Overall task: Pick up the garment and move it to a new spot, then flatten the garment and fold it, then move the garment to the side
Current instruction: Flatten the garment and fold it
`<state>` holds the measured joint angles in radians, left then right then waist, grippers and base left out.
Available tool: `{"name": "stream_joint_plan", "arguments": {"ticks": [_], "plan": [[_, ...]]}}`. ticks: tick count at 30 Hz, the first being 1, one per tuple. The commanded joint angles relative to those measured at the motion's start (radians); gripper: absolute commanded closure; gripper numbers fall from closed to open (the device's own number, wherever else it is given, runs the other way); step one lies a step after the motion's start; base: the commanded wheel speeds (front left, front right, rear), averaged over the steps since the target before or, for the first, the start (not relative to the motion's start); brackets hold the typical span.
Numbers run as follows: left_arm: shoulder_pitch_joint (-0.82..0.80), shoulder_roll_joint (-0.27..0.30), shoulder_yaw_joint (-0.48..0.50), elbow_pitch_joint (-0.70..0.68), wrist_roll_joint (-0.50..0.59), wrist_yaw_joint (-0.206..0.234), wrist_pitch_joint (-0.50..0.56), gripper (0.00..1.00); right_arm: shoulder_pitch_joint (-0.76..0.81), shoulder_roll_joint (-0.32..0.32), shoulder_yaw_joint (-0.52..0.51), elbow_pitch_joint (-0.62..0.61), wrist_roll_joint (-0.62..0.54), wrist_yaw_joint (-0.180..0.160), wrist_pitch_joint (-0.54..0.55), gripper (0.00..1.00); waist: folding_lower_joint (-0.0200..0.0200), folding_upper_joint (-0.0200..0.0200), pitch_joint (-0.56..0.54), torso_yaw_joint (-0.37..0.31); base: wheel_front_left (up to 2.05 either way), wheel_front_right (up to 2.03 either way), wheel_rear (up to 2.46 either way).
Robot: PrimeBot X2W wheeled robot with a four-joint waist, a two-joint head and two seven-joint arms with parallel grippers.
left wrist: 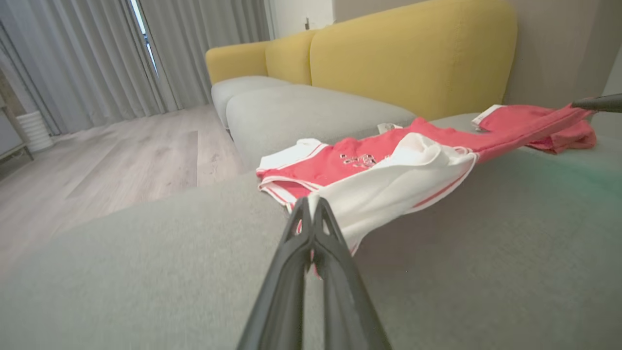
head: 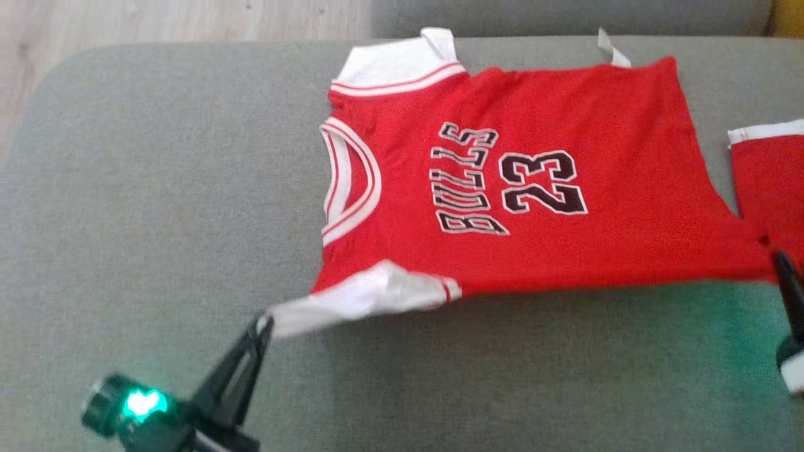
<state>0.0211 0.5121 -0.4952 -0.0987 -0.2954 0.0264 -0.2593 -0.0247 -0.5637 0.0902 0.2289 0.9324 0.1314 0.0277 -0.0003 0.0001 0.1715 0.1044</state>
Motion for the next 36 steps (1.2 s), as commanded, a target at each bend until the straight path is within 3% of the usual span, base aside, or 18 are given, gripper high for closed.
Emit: {"name": "stream_joint_plan", "arguments": {"ticks": [1, 8, 13, 15, 23, 35, 36], "plan": [[0.006, 0.023, 0.029, -0.031, -0.013, 0.014, 0.01, 1.0, 0.053, -0.02, -0.035, -0.064, -0.003, -0.001, -0.013, 1.0, 0.0003, -0.0001, -0.014, 0.007, 0.0, 0.0, 0.0], [0.015, 0.016, 0.018, -0.04, -0.043, 0.012, 0.05, 1.0, 0.194, 0.068, -0.154, -0.19, -0.052, -0.001, 0.045, 1.0, 0.0003, -0.0001, -0.014, 0.008, 0.0, 0.0, 0.0], [-0.112, 0.004, 0.008, 0.002, -0.032, -0.024, 0.08, 1.0, 0.134, 0.127, -0.187, -0.182, -0.092, -0.001, 0.113, 1.0, 0.0003, -0.0001, 0.02, 0.004, 0.0, 0.0, 0.0], [-0.212, -0.01, -0.007, 0.065, -0.019, -0.061, 0.086, 1.0, 0.065, 0.144, -0.188, -0.149, -0.116, -0.001, 0.143, 1.0, 0.0003, -0.0001, 0.05, 0.001, 0.0, 0.0, 0.0], [-0.497, -0.068, -0.055, 0.279, 0.033, -0.127, 0.035, 1.0, -0.13, 0.144, -0.163, -0.061, -0.175, -0.001, 0.147, 1.0, 0.0003, -0.0001, 0.136, -0.003, 0.0, 0.0, 0.0], [-0.719, -0.091, -0.074, 0.432, 0.174, -0.118, -0.002, 1.0, -0.267, 0.125, -0.093, 0.029, -0.198, -0.001, 0.095, 1.0, 0.0003, -0.0001, 0.203, -0.019, 0.0, 0.0, 0.0], [-0.724, -0.092, -0.071, 0.434, 0.181, -0.115, -0.002, 1.0, -0.273, 0.125, -0.085, 0.035, -0.197, -0.001, 0.091, 0.86, 0.0003, -0.0001, 0.205, -0.02, 0.0, 0.0, 0.0]]}}
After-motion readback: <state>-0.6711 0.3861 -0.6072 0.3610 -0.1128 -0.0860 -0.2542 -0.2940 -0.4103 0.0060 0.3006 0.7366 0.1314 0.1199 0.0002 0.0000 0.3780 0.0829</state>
